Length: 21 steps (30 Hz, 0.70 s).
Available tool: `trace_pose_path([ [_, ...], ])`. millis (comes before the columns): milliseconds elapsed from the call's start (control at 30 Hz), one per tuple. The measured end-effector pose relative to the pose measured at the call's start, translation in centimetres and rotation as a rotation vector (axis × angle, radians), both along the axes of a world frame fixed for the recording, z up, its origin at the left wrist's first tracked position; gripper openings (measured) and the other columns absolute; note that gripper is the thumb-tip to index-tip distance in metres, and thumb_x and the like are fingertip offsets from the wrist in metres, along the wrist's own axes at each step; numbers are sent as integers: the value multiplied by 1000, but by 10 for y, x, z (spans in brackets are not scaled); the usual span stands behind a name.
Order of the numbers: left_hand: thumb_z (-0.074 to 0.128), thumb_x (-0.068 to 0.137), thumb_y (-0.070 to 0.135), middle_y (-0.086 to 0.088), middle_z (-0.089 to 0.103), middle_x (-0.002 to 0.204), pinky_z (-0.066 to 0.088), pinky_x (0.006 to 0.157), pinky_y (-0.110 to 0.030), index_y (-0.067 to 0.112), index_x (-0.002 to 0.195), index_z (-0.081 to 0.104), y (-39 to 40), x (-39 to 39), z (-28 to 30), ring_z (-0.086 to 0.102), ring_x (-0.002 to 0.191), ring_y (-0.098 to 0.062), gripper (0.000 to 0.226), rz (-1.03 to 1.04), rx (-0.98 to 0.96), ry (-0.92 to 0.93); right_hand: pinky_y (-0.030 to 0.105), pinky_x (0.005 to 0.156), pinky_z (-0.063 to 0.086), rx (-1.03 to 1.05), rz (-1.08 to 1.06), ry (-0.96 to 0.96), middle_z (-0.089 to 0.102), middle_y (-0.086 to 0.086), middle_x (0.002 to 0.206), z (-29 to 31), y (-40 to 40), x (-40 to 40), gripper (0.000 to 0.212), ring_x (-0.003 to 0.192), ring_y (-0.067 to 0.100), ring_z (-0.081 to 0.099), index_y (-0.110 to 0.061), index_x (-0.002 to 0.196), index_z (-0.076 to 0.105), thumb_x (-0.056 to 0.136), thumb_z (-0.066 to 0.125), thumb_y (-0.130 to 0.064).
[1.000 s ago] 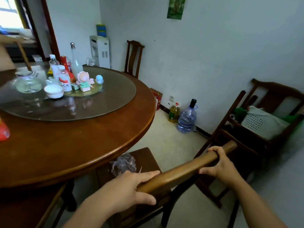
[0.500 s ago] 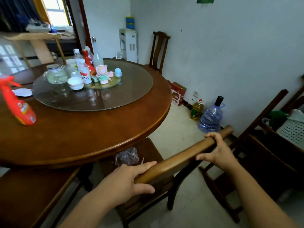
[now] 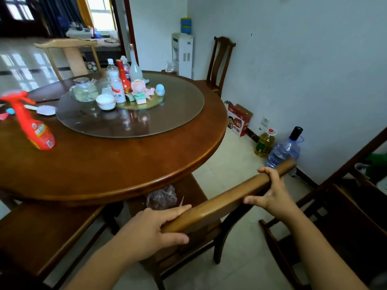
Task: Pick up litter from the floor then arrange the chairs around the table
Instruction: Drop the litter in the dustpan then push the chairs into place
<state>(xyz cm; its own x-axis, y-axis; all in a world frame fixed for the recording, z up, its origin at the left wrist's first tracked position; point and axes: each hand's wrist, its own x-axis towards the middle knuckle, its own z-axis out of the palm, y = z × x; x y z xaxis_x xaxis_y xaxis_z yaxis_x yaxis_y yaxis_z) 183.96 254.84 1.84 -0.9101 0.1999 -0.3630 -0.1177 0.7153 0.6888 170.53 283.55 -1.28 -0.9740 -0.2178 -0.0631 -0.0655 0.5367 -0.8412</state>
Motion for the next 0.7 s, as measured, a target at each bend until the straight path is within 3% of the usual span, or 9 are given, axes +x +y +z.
trace_pose_path([
  [67, 66, 76, 51, 30, 58, 98, 53, 82, -17, 65, 126, 29, -1, 0, -1, 64, 86, 2, 64, 5, -8, 15, 44, 102, 35, 50, -12, 0, 13, 7, 140, -4, 0, 1, 108, 130, 36, 23, -44, 124, 25, 33, 79, -60],
  [133, 67, 77, 49, 30, 62, 95, 51, 79, -12, 61, 126, 35, 2, 0, 2, 62, 85, 8, 60, 3, -39, 62, 57, 113, 14, 144, -58, 26, -11, 12, 151, -8, 0, -1, 117, 138, 45, 1, -48, 129, 20, 28, 74, -73],
  [200, 67, 78, 46, 25, 64, 97, 50, 82, -14, 53, 128, 42, 7, -1, 6, 61, 88, 7, 57, -4, -87, 98, 61, 113, -4, 172, -77, 39, -33, 11, 148, -10, 1, -1, 121, 137, 45, -19, -48, 134, 14, 32, 74, -74],
  [267, 69, 78, 41, 20, 61, 97, 49, 85, -19, 50, 125, 47, 13, -1, 13, 58, 89, 3, 52, 13, -140, 110, 61, 114, -1, 93, -70, 39, -40, 5, 146, -13, 3, -3, 117, 136, 45, -22, -49, 133, 15, 34, 76, -64],
  [367, 71, 77, 38, 19, 58, 99, 49, 89, -27, 54, 118, 50, 18, -1, 17, 56, 91, 0, 49, 76, -194, 71, 46, 115, 7, -40, -30, 68, -42, 1, 144, -15, 1, -6, 110, 139, 39, -17, -38, 130, 26, 34, 78, -51],
  [500, 74, 76, 32, 20, 59, 94, 49, 85, -26, 64, 107, 53, 25, 3, 16, 57, 87, 0, 50, 203, -174, 59, 38, 115, 6, -135, -2, 105, -43, 4, 144, -19, 0, -11, 111, 140, 32, -19, -25, 128, 34, 31, 83, -44],
  [600, 74, 76, 28, 21, 60, 92, 46, 79, -20, 64, 104, 55, 28, 5, 17, 57, 87, 3, 50, 258, -119, 34, 38, 115, 4, -148, -16, 108, -43, 3, 144, -24, 0, -11, 106, 139, 29, -23, -28, 124, 37, 29, 81, -43],
  [700, 75, 76, 24, 19, 62, 101, 43, 92, -18, 60, 107, 57, 28, 5, 16, 58, 97, 4, 51, 295, -1, -4, 39, 117, 8, -170, -20, 145, -43, 0, 144, -26, -2, -13, 99, 140, 26, -21, -39, 114, 35, 26, 80, -45],
])
